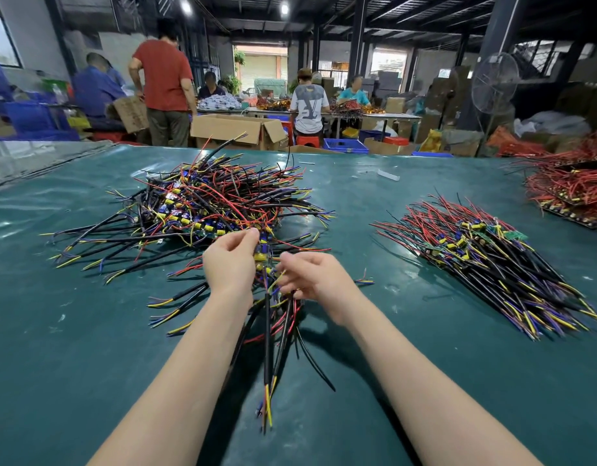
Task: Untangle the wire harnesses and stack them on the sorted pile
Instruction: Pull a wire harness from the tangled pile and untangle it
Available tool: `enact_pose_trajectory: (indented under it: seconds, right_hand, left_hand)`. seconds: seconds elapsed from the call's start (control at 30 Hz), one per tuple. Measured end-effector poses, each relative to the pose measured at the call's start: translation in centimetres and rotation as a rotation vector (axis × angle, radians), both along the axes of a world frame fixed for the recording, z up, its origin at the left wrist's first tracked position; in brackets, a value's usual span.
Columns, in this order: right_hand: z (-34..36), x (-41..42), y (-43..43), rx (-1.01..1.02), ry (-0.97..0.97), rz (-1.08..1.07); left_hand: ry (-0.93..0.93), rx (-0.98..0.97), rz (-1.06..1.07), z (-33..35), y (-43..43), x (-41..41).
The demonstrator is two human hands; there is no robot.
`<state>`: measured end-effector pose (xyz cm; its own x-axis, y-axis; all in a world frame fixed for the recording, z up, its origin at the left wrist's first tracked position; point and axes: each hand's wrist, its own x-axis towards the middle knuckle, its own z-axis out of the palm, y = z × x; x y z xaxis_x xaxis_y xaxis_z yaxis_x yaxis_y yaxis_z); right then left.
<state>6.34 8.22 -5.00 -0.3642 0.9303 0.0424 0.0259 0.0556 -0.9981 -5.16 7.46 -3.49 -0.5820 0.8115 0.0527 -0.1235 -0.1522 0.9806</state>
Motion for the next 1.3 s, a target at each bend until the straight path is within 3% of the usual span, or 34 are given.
enact_pose_trajectory:
  seconds: [0.13, 0.33, 0.63, 0.8, 0.93, 1.0, 1.1, 1.13, 1.17, 1.2, 1.3]
  right_hand:
    - [-0.4, -0.6, -0.4, 0.117, 0.068, -0.102]
    - [0.0, 0.8, 0.0, -0.165, 0.301, -0.06]
    - [0.4, 0.7, -0.4, -0.165, 0.115, 0.169]
    - [0.5, 1.2, -0.4, -0.207, 0.115, 0.251]
    - [0.5, 1.2, -0.4, -0.21, 0.047, 0.33]
    - [0.5, 1.3, -0.5, -0.215, -0.002, 0.353]
    - [0.3, 2.3, -0.3, -0.224, -0.038, 0.336]
    - [0.3, 2.5, -0.3, -0.224, -0.039, 0.332]
    - [0.2, 2.5, -0.2, -0.219, -0.036, 0.334]
    - [0.2, 2.4, -0.2, -0.213, -0.031, 0.339]
    - [0.1, 2.2, -0.1, -0.226, -0.031, 0.352]
  left_hand:
    - [-0.044, 0.0, -0.136, 0.1, -0.6, 0.8]
    - [-0.093, -0.032, -0.261, 0.5, -0.8, 0.2]
    - [-0.115, -0.034, -0.082, 0.1, -0.1, -2.4]
    - [-0.098, -0.009, -0.053, -0.1, 0.3, -2.8]
    - [-0.177, 0.004, 0.046, -0.2, 0.7, -4.5]
    - [-0.058, 0.0, 0.117, -0.7, 0.8, -4.9]
    - [0.475, -0.062, 0.287, -1.4, 0.7, -4.5]
    - [0.519, -0.072, 0.32, -1.5, 0.5, -4.7]
    - [0.485, -0.074, 0.322, -1.5, 0.4, -5.0]
    - [0.326, -0.058, 0.287, -1.2, 0.4, -5.5]
    - [-0.32, -0.026, 0.103, -0.6, 0.2, -7.1]
